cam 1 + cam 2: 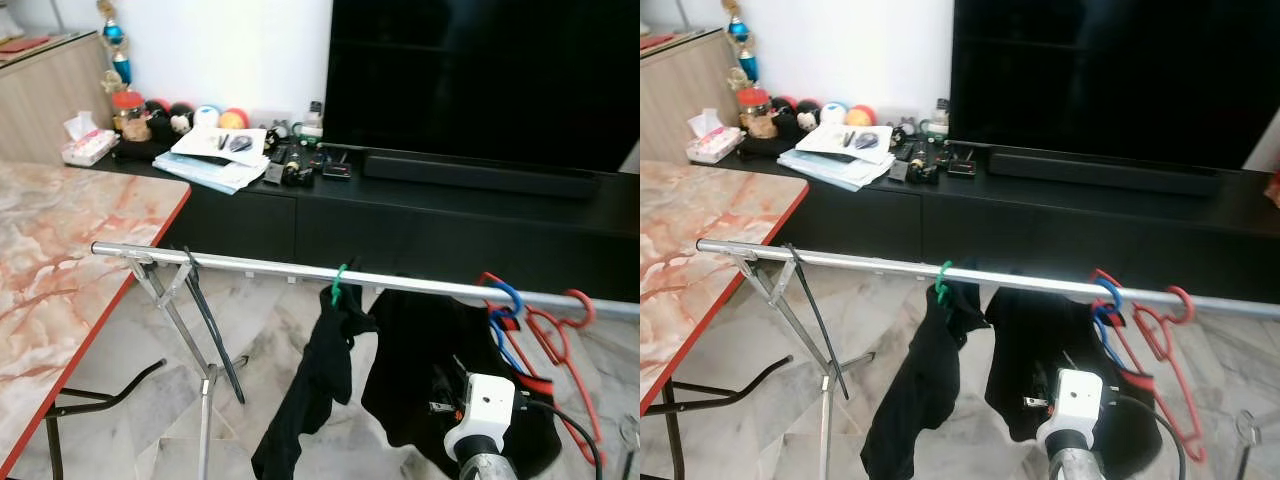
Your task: Hang hanger
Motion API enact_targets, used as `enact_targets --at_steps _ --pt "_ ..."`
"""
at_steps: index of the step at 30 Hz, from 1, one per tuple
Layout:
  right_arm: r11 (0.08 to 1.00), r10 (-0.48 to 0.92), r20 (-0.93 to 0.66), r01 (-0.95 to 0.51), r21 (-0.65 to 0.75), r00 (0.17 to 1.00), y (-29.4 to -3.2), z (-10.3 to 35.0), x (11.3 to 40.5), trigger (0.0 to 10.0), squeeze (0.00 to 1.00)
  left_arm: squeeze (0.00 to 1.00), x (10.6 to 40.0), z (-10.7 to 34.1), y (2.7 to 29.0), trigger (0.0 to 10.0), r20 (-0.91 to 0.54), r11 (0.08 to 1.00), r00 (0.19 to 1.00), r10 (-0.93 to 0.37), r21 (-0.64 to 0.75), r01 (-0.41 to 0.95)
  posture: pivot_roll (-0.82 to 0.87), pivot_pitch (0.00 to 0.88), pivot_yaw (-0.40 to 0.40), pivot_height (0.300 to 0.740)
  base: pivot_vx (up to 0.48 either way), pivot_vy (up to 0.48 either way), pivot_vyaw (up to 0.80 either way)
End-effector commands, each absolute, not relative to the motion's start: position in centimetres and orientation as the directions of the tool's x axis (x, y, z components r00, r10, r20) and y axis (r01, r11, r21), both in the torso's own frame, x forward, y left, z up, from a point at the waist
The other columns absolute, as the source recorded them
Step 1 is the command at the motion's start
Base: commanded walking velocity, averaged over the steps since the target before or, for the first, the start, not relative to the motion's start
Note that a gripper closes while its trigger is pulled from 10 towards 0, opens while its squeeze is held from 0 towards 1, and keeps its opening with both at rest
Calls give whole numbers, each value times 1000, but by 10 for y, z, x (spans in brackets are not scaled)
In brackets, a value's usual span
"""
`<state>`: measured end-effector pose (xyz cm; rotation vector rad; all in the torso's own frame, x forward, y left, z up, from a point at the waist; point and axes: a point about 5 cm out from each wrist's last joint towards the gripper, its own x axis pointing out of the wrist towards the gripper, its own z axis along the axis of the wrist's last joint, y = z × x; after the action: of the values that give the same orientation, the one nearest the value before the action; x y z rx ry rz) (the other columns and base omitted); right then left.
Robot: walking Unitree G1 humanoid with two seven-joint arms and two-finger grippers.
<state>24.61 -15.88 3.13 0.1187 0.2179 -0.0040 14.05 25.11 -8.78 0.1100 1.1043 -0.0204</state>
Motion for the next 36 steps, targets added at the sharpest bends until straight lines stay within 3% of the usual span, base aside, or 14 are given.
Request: enact_targets --at_steps 1,12,20,26,30,36 --pt "995 -23 -227 45 91 974 -170 29 242 10000 0 0 147 -87 245 10000 -886 995 463 21 64 78 149 0 -41 740 285 0 0" --pt "997 -32 -206 46 68 978 -171 33 238 10000 0 0 149 -87 244 10000 -889 994 458 16 65 91 148 0 -43 740 48 0 0" --pt "988 -153 -151 150 -32 977 -189 54 212 10000 0 0 149 -87 243 10000 -892 993 451 11 61 96 131 9 -48 740 0 0 0" --pt "951 -283 -109 264 -164 953 -208 74 204 10000 0 0 150 -87 243 10000 -893 993 449 8 59 99 124 11 -50 740 0 0 0" --pt "826 -458 -112 375 -422 882 -231 81 202 10000 0 0 150 -87 243 10000 -894 993 449 8 59 101 126 12 -52 740 0 0 0" --pt "775 -531 -168 395 -494 831 -239 76 200 10000 0 0 150 -87 243 10000 -894 993 448 7 57 100 129 12 -51 740 0 0 0"
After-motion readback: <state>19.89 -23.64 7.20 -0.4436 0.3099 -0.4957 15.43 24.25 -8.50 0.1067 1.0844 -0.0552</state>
